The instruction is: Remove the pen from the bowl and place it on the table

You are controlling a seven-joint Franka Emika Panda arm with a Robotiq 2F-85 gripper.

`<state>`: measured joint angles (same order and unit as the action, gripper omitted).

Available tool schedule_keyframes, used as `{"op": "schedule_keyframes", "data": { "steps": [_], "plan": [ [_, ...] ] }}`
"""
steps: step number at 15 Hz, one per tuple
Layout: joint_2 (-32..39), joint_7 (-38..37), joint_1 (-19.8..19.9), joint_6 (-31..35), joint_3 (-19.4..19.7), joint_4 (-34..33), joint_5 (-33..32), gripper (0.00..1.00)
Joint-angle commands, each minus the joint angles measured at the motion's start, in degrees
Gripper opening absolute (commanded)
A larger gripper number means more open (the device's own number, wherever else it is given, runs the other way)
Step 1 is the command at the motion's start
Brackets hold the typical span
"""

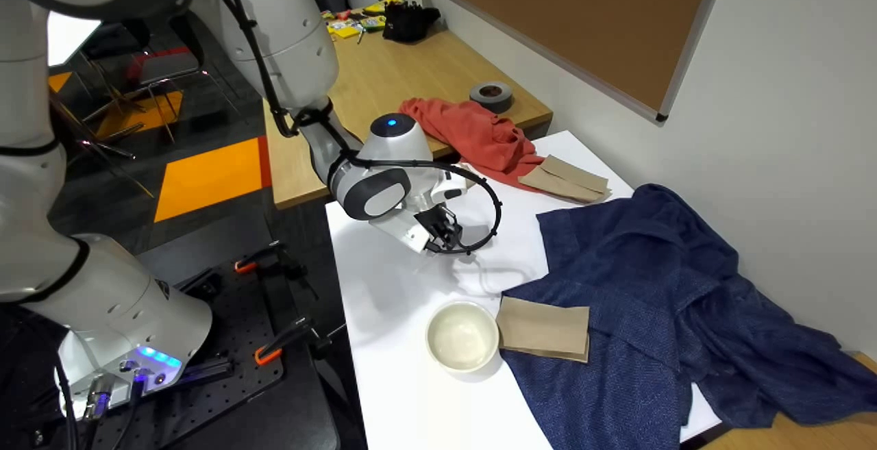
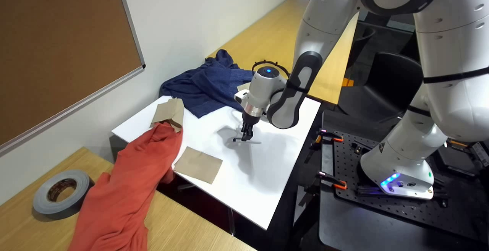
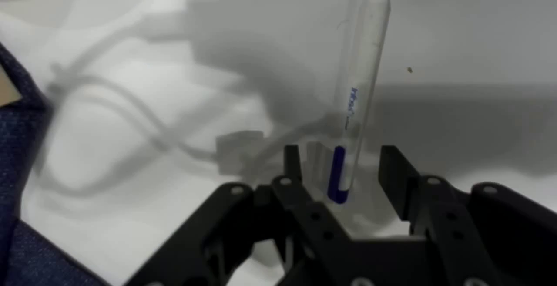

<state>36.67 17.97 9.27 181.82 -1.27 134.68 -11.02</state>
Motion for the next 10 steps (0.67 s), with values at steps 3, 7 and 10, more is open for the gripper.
{"op": "schedule_keyframes", "data": {
  "steps": [3,7,10],
  "plan": [
    [-4.1,0.2,2.0,1.5,-1.6,3.6,-1.6,0.98],
    [-7.2,0.8,4.3,0.5,-3.6,6.3,-2.2,1.00],
    [-9.2,1.1,6.4,0.4,-5.2,8.3,-2.8,1.00]
  ]
}}
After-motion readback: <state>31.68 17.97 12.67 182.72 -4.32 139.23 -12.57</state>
